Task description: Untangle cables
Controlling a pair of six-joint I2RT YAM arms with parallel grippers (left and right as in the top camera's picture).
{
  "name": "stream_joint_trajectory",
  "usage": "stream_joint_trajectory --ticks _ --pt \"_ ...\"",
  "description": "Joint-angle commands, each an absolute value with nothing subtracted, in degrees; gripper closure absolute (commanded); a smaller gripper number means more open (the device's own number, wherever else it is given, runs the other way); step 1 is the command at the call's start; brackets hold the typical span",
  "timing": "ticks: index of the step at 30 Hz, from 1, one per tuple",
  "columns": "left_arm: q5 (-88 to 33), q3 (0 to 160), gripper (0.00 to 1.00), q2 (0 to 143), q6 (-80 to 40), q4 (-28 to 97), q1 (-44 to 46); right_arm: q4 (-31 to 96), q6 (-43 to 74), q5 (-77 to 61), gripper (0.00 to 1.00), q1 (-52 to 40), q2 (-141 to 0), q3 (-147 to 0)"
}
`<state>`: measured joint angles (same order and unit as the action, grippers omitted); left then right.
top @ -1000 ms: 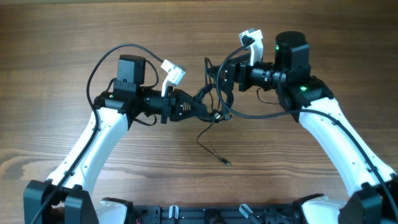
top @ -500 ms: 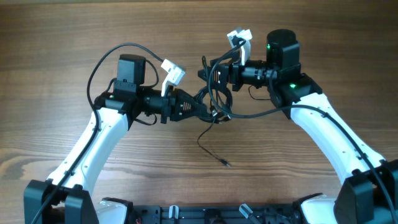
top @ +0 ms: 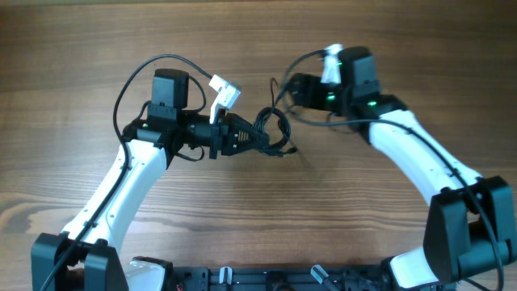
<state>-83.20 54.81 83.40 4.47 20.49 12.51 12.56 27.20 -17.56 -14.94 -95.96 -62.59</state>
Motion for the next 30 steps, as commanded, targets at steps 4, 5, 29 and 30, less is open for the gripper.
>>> stream_joint_trajectory --ticks 4,5,29,30 --pt "-90.02 55.31 0.96 82.02 5.39 20.01 13.13 19.29 29.95 -6.2 0.25 0.56 -97.51 -62.35" --pt "-88.68 55.31 0.96 82.02 5.37 19.92 13.13 19.86 29.93 -7.49 0.25 1.8 -97.51 -62.35" --pt "-55.46 55.31 0.96 82.3 -16.05 20.56 14.92 24.27 6.33 -64.53 0.01 1.83 -97.51 -62.35" --pt "-57.76 55.31 0.96 82.3 -13.32 20.6 15.22 24.29 4.93 -66.24 0.01 1.26 -97.51 -62.33"
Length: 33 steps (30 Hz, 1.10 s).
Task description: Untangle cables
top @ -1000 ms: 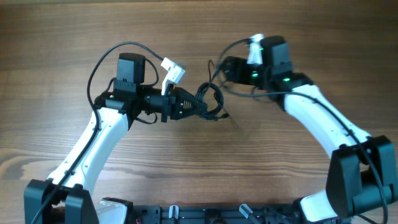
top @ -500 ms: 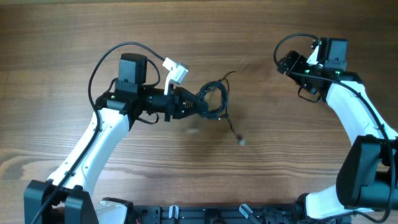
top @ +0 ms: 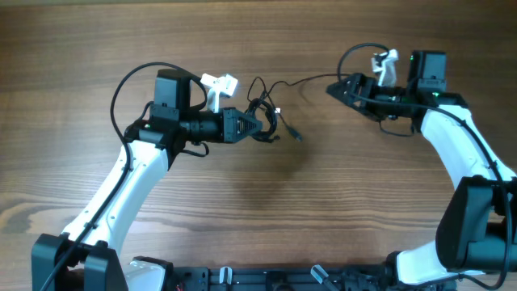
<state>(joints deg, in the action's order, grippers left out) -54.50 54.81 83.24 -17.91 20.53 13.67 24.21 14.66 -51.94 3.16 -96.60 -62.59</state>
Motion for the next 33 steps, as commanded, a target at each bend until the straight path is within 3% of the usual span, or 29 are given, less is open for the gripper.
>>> stream_joint_trajectory --ticks 1,6,12,15,16,20,22,23,24,25,30,33 --pt "-60.62 55.31 0.96 82.3 -10.79 20.49 15.46 24.27 4.58 -68.07 0.01 0.69 -97.51 -62.33" --pt "-68.58 55.31 0.96 82.3 -3.11 20.34 15.66 24.12 7.29 -73.36 0.01 -3.16 -97.51 -62.35" --pt "-73.21 55.31 0.96 82.3 -1.91 20.1 15.64 23.86 -6.0 -71.68 0.02 -8.45 -97.51 -62.33" --pt "-75.4 55.31 0.96 82.3 -1.91 19.9 15.64 23.18 -5.98 -71.68 0.1 -10.22 -97.51 -62.33" --pt "-75.42 55.31 0.96 82.3 -1.91 19.88 15.64 23.18 -5.96 -71.68 0.18 -10.68 -97.51 -62.33" --pt "-75.31 55.31 0.96 82.3 -1.91 19.88 15.64 23.2 -5.8 -71.99 0.76 -11.97 -97.51 -62.33" --pt "-74.13 55.31 0.93 82.3 -1.91 19.92 15.64 23.11 -4.27 -72.03 0.96 -11.94 -97.51 -62.33" --pt "-73.1 55.31 0.83 82.3 -1.93 19.92 15.64 22.9 -2.92 -72.01 0.96 -11.86 -97.51 -62.33" --pt "-72.23 55.31 0.61 82.3 -1.98 20.01 15.64 22.5 -0.95 -71.94 0.96 -11.73 -97.51 -62.33" --pt "-70.96 55.31 0.0 82.3 -2.59 20.16 15.64 21.69 3.42 -71.31 0.96 -11.46 -97.51 -62.33" --pt "-60.75 55.31 0.0 82.3 -14.37 20.14 15.64 19.11 19.97 -58.46 0.96 -10.15 -97.51 -62.33" --pt "-47.35 55.31 0.0 82.3 -30.5 20.16 15.66 18.35 35.66 -43.75 0.96 -9.58 -97.51 -62.33"
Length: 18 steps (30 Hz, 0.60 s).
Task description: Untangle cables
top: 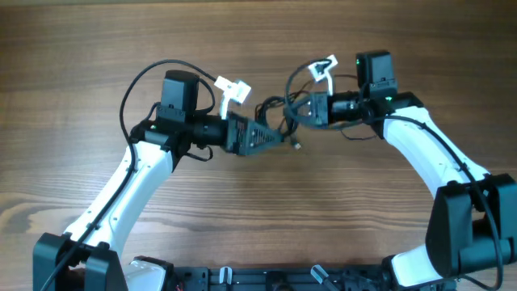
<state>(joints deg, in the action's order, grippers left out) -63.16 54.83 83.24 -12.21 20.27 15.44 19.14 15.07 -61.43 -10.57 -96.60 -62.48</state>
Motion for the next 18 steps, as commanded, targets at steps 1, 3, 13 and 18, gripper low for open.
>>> stream_joint_trajectory --ticks 1,3,13,18 --pt "-42.54 55.31 0.0 82.3 -38.46 20.14 15.66 17.89 41.85 -39.22 0.96 -9.56 -97.49 -62.33" --pt "-38.5 55.31 0.0 82.3 -50.15 20.12 15.66 16.73 50.17 -34.24 0.96 -9.69 -97.43 -62.33" --pt "-34.44 55.31 0.06 82.3 -69.58 16.67 18.04 16.19 59.83 -16.97 0.96 -11.18 -91.35 -62.33" --pt "-31.0 55.31 0.21 82.94 -72.23 6.72 23.31 16.71 56.55 -11.11 0.96 -15.88 -88.33 -62.33"
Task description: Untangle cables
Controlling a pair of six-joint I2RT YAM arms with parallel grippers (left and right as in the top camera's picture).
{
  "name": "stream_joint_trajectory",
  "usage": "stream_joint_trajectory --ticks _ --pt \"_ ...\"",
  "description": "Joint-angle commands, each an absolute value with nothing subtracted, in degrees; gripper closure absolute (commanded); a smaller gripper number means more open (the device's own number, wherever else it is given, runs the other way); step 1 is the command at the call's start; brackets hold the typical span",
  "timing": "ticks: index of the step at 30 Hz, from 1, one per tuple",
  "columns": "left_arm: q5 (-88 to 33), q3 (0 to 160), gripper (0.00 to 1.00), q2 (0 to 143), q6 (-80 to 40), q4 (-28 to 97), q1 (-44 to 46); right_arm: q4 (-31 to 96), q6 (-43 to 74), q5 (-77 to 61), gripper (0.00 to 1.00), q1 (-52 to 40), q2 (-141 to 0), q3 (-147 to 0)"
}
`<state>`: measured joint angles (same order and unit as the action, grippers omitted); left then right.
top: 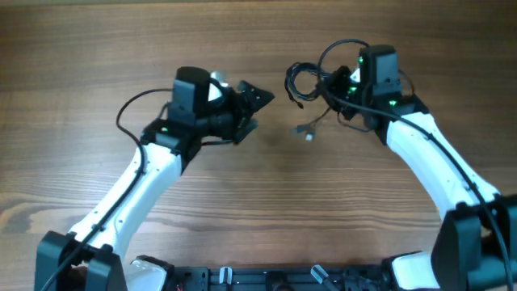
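The black cable bundle (pixel 302 79) hangs in loops off my right gripper (pixel 329 86), which is shut on it above the right half of the table. One strand drops down to a small light plug (pixel 306 132) near the wood. My left gripper (pixel 255 113) is a short way to the left of the bundle, apart from it, with its fingers spread and nothing between them. How the right fingers pinch the cable is partly hidden by the wrist.
The wooden table (pixel 258 210) lies under both arms. The arm bases and a dark rail (pixel 266 279) sit along the near edge. The black loops on each arm are its own camera leads.
My left gripper has let go of the cable and turned upward, away from it. The whole bundle has moved right with my right gripper, one plug end now dangling.
At first both grippers were close together, my left one shut on the knot of cable. Then my right gripper stood far to the right with a strand stretched out. It came back in beside the left. Now only the right gripper holds the bundle.
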<state>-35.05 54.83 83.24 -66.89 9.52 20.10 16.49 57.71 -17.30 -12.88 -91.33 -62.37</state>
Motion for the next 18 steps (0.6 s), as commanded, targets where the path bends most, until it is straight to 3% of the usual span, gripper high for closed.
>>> stream_joint_trajectory --ticks 1,5,14,18 --pt "-29.43 55.31 0.23 83.07 -73.67 6.66 24.01 16.8 56.51 -11.05 0.96 -16.69 -87.96 -62.33" --pt "-26.26 55.31 0.27 83.83 -75.5 6.83 25.04 16.99 55.59 -12.14 0.96 -19.46 -86.61 -62.33" --pt "-24.75 55.31 0.49 87.31 -77.01 6.39 25.02 17.17 55.66 -20.99 0.96 -24.38 -84.86 -62.33" --pt "-23.88 55.31 0.95 88.2 -76.75 7.51 24.91 17.28 53.82 -22.76 0.96 -24.56 -84.86 -62.33"
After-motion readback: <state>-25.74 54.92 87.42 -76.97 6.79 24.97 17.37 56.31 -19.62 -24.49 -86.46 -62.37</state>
